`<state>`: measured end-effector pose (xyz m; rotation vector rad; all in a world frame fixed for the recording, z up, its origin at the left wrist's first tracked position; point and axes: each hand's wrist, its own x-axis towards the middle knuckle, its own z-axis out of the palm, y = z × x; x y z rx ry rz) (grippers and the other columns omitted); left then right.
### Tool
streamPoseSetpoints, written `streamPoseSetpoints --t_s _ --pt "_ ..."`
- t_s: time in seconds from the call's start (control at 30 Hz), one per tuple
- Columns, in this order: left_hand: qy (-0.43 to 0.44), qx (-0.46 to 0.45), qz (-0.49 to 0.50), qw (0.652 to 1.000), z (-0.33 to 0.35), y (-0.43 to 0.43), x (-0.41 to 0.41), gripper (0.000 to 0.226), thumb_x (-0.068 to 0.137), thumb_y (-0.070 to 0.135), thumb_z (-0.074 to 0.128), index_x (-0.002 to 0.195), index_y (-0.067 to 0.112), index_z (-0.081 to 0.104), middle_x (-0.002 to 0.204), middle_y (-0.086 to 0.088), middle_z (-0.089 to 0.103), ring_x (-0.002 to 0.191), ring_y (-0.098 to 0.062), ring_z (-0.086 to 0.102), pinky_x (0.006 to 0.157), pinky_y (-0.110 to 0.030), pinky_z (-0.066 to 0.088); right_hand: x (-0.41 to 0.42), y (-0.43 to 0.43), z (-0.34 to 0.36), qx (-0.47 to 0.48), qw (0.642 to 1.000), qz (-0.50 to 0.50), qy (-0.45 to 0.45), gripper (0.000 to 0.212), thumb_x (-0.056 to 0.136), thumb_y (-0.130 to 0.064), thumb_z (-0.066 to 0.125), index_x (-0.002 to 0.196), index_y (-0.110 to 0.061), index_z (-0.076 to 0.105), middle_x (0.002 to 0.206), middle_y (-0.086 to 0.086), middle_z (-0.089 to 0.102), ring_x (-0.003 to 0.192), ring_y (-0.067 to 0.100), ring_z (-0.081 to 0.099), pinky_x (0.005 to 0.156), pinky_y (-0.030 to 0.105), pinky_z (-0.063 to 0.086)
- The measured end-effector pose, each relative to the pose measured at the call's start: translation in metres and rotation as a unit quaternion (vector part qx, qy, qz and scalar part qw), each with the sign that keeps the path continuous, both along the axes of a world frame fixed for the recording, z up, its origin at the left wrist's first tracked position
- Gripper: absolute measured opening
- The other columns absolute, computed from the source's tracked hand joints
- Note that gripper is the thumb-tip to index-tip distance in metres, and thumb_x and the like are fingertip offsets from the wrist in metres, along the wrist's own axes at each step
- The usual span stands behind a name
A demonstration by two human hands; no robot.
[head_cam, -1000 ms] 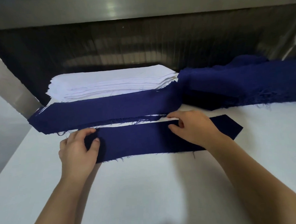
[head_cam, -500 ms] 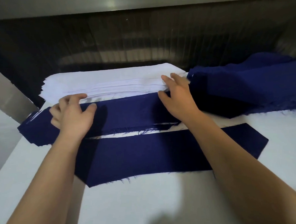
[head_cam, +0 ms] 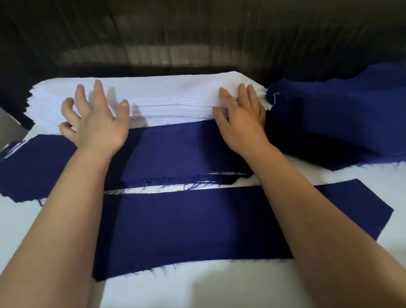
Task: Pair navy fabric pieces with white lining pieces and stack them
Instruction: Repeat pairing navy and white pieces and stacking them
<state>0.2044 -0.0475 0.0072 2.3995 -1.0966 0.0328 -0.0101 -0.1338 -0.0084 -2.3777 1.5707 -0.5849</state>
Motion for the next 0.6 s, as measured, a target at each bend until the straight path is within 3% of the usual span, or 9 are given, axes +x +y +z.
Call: streamPoseSetpoints --t_s 0.23,0.37,0.5,0.6 --pt "0.000 0.042 -0.030 0.999 -0.007 -0.002 0.010 0.051 0.099 0.049 0.031 0.146 0.029 0.027 0.160 0.003 0.011 0.145 -0.023 -0.002 0.111 -0.049 0.008 -0.001 0.000 0.001 -0.033 0.999 0.006 0.019 0.052 0.099 -0.037 0.035 0.147 -0.020 0.027 0.157 0.005 0.013 0.145 0.024 0.000 0.113 0.038 0.003" --pt "-0.010 0.027 -0.031 0.999 -0.007 -0.002 0.010 0.050 0.098 0.046 0.036 0.143 0.024 0.034 0.157 0.005 0.020 0.144 -0.022 0.004 0.109 -0.048 0.010 0.000 0.001 0.007 -0.036 0.999 0.006 -0.031 0.049 0.098 -0.031 0.040 0.144 -0.017 0.033 0.155 0.004 0.021 0.144 0.021 0.006 0.112 0.036 0.004" --pt "-0.021 -0.005 -0.033 0.999 -0.006 -0.001 0.010 0.044 0.095 0.040 0.046 0.135 0.020 0.045 0.152 0.005 0.031 0.141 -0.025 0.012 0.105 -0.047 0.014 -0.001 0.001 0.008 -0.038 0.998 0.006 -0.042 0.051 0.098 -0.028 0.041 0.146 -0.020 0.029 0.156 0.006 0.019 0.144 0.021 0.004 0.112 0.034 0.003" --pt "-0.041 -0.056 -0.017 0.997 -0.005 0.001 0.012 0.039 0.094 0.034 0.052 0.129 0.020 0.055 0.143 0.005 0.043 0.136 -0.029 0.020 0.102 -0.047 0.017 -0.003 -0.001 0.010 -0.050 0.997 0.000 -0.053 0.048 0.097 -0.022 0.043 0.144 -0.017 0.035 0.149 0.004 0.035 0.140 0.023 0.018 0.109 0.030 0.008"
